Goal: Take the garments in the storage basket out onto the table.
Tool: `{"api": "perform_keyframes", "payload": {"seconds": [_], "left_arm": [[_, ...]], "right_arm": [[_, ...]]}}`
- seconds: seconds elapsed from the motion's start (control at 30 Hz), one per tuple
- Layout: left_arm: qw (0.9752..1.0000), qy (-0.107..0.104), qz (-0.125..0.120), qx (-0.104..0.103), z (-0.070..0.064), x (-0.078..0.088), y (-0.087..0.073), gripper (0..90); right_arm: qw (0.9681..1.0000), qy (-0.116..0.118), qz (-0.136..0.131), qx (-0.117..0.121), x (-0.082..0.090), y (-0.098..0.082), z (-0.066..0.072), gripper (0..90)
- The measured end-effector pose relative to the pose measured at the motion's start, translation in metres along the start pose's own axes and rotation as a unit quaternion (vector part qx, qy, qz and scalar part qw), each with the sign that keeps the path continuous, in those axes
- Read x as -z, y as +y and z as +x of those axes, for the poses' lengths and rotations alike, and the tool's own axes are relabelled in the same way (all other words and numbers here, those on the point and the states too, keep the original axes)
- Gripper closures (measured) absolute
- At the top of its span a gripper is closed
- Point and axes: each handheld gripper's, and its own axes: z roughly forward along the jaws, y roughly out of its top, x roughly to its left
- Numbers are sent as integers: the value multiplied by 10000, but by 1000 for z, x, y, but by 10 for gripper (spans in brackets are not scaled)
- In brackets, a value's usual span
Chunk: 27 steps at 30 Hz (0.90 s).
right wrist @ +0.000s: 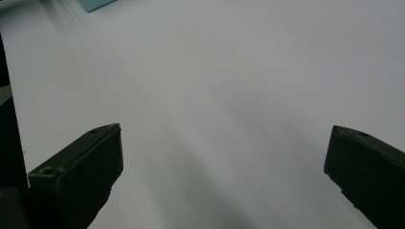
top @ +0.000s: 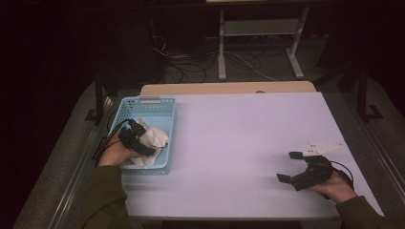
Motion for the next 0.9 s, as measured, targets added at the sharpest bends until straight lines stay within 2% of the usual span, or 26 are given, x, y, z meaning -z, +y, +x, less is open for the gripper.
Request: {"api": "perform_keyframes", "payload": {"seconds": [0.23,0.47,0.57,0.9], "left_arm": [[9999,-54,-38,84,0,2,-2,65],[9996,-220,-85,169,0,4,-3,181],[9995,-221,-137,183,1,6,-4,250],[9994,-229,-189,157,0,8,-4,375]], "right_arm": [[10000,10,14,16,0,1,2,0],[9999,52,41,104,-4,4,2,0],[9999,62,64,79,-5,5,1,0],[9998,82,89,179,-6,7,3,0]]}}
